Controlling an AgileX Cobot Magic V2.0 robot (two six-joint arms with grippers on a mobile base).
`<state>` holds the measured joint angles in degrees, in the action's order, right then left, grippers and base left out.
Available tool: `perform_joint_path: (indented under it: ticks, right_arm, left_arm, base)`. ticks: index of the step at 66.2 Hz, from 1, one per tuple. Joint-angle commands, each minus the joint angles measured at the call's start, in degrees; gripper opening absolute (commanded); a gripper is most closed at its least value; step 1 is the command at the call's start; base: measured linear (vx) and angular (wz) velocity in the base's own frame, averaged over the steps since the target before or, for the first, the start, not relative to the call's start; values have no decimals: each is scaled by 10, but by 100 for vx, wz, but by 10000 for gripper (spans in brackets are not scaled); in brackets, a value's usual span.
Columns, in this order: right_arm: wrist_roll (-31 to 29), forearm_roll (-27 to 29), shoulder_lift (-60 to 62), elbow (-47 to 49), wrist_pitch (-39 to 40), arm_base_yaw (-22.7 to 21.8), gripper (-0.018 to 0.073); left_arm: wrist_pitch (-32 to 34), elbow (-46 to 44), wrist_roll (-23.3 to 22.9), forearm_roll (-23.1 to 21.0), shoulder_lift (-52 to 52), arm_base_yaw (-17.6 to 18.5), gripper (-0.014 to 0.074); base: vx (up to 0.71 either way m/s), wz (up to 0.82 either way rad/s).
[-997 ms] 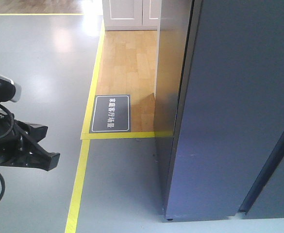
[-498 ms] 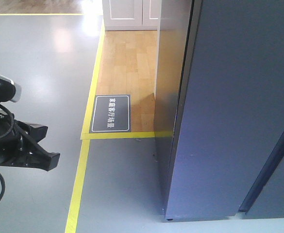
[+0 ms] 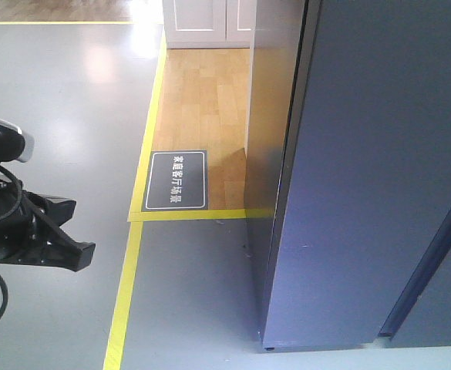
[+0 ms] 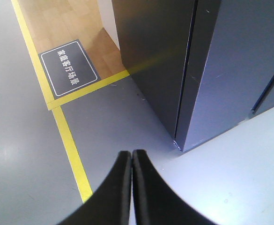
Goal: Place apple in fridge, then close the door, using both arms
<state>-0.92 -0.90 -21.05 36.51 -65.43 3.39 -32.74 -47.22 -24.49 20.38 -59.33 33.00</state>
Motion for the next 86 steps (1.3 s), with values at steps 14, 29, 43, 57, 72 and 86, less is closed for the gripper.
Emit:
perform_joint_path:
  ticks: [14,29,43,57,72,86]
  right_arm:
    - [-3,-3,-5,13,28,0,-3]
    - [-3,-3,-5,13,28,0,-3]
    - [-3,-3,-5,13,28,0,-3]
    - [-3,-3,-5,13,28,0,-3]
    - [-3,-3,-5,13,28,0,-3]
    - [-3,-3,-5,13,28,0,-3]
  left_arm:
    - [32,-13,13,4,18,-4,-6]
    - [101,0,188,-168,79,-102,-6]
    - [212,106,268,-239,188,-184,-6]
    - [259,236,261,-239,329,-262,-6]
    - [281,344,261,-237,460,-322,-6]
    - [327,429,261,-237,554,-331,-6]
  base:
    - [0,0]
    - [0,0]
    - [0,0]
    - [0,0]
    - [0,0]
    - [0,0]
